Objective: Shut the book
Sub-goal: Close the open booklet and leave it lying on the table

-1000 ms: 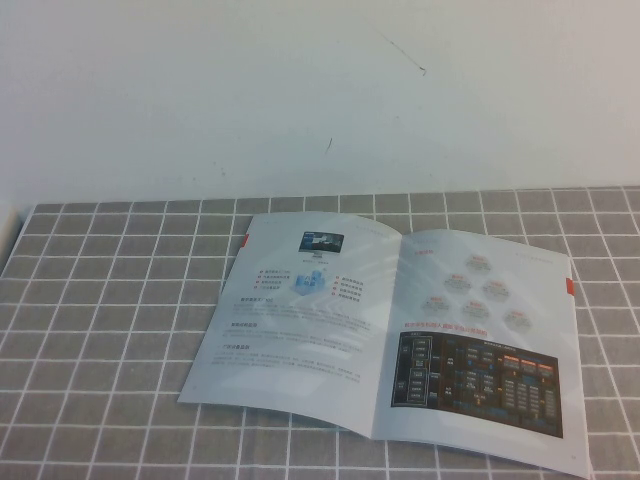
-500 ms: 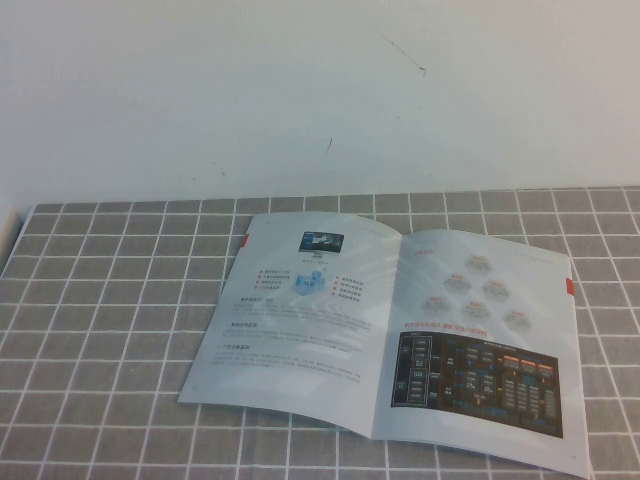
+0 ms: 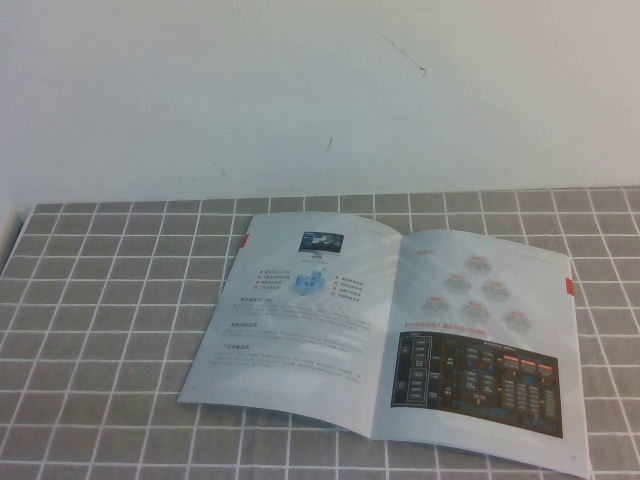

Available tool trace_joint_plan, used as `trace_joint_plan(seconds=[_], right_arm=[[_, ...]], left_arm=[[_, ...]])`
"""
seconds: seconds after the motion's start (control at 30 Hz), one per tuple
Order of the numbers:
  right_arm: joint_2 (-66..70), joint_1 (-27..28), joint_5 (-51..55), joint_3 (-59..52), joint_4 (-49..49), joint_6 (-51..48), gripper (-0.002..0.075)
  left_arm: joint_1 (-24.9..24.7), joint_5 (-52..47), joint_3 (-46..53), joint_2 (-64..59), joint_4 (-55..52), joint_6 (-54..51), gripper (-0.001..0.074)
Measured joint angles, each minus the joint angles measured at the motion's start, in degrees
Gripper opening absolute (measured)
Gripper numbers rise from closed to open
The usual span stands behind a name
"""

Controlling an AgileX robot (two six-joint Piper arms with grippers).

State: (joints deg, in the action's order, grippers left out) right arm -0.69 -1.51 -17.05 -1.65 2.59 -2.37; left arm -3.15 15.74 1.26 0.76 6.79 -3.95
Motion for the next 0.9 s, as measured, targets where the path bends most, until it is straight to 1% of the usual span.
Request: trace_joint_plan(seconds=[0.17, 0.27, 0.33, 0.57, 0.63, 0.7, 0.73, 0.77, 0.9], right_arm=[[0.0, 0.0, -11.5, 0.0, 0.0, 0.7, -0.0002], [0.0, 0.0, -15.6, 0.0, 0.0, 0.8, -0.0002], [0.0, 0.0, -16.0, 0.0, 0.0, 1.4, -0.0002], [0.0, 0.0, -16.1, 0.0, 0.0, 2.4, -0.0002], [0.0, 0.0, -14.3, 0.2, 0.0, 1.7, -0.0002], [0.0, 0.0, -6.0, 2.5, 0.0, 0.4, -0.0002], [0.0, 0.0, -2.4, 4.0, 0.0, -0.3, -0.0002], [0.0, 0.0, 2.3, 6.3, 0.0, -1.1, -0.0002], [0.8, 0.0, 20.1, 17.3, 0.0, -2.3, -0.0002]], left_arm=[[0.0, 14.3, 0.0, 0.0, 0.0, 0.0, -0.0004], [0.0, 19.7, 0.0, 0.0, 0.0, 0.0, -0.0004], [0.0, 21.8, 0.0, 0.0, 0.0, 0.0, -0.0004], [0.0, 24.4, 0.0, 0.0, 0.1, 0.0, -0.0004], [0.0, 24.6, 0.0, 0.0, 0.3, 0.0, -0.0004], [0.0, 23.4, 0.0, 0.0, 0.3, 0.0, -0.0004], [0.0, 21.0, -0.4, 0.1, 0.3, 0.0, -0.0004], [0.0, 18.0, -1.3, 0.1, 0.3, 0.4, -0.0004], [0.0, -0.6, -10.0, 0.1, 0.7, 0.1, -0.0004]])
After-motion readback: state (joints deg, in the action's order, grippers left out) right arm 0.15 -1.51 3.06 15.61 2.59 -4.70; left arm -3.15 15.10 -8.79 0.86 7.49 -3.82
